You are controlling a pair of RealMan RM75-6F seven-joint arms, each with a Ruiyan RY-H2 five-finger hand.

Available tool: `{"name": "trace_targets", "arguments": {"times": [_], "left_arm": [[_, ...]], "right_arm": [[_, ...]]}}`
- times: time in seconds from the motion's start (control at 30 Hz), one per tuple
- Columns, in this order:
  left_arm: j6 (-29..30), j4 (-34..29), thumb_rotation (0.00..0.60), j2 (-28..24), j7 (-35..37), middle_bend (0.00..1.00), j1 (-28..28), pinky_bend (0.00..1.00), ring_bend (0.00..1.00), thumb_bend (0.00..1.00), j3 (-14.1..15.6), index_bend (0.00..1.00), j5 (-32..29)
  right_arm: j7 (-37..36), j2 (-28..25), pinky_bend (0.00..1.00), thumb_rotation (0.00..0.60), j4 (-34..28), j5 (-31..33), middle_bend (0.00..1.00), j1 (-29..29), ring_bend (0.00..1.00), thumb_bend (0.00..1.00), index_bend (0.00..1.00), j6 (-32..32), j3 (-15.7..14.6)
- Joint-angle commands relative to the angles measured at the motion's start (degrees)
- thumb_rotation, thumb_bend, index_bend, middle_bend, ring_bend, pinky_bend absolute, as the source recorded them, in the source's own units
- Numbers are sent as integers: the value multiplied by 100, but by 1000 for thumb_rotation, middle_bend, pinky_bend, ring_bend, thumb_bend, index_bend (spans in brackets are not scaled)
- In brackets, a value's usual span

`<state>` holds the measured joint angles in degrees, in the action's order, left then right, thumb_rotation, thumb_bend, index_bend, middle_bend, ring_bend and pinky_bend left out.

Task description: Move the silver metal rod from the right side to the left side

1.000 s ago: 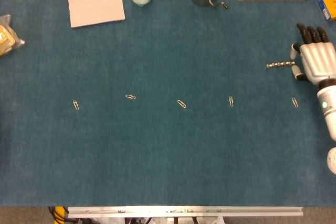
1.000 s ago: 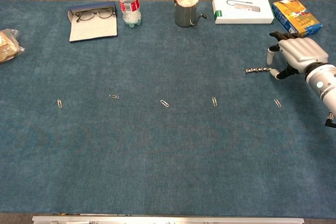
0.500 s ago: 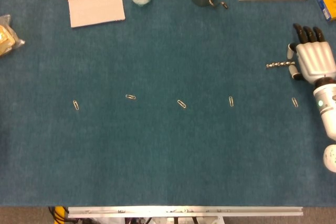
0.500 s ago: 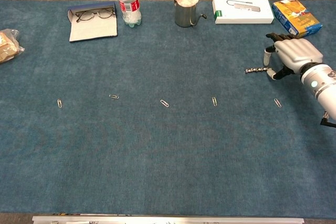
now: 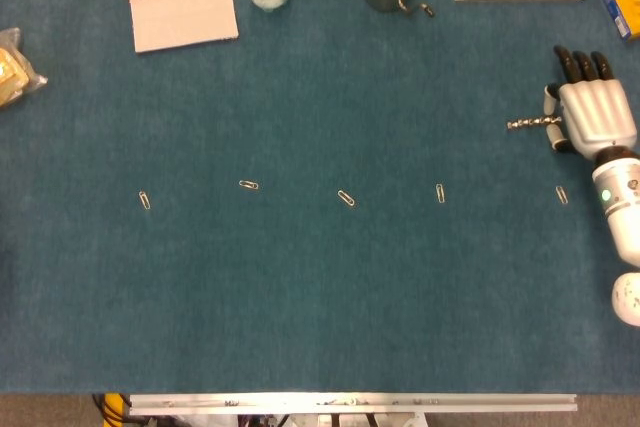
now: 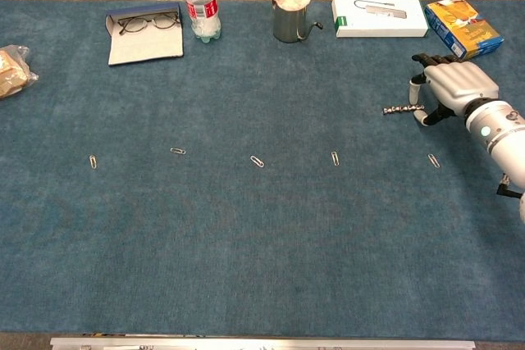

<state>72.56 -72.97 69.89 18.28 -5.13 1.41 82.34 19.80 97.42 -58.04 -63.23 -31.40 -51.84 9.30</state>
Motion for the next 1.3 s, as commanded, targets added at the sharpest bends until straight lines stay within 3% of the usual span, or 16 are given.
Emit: {"name": "trace_targets", "arguments": {"times": [0.03,0.47,0.8,1.3], "left_arm": [[-4,6,600,4,2,258,1,128,124,410,1,384,-2],[-31,14,600,7,9,258,2,128,124,410,5,384,-7],[-15,-10,600,2,-24,258,24,128,124,410,9,384,-15],[65,-168,600,-29,-156,258,58,129,124,410,7,386,-5]], "right_arm": [[1,7,0,600,12,1,11,-8,0,320,508,11,-2],[-32,59,0,600,98,23,11,-46,0,321,516,65,15],[-153,25,0,600,20,-59,15,-30,0,348,592,-9,16],[-170,-653,0,600,-1091,-358,18,325,0,348,607,-697,-99]]}}
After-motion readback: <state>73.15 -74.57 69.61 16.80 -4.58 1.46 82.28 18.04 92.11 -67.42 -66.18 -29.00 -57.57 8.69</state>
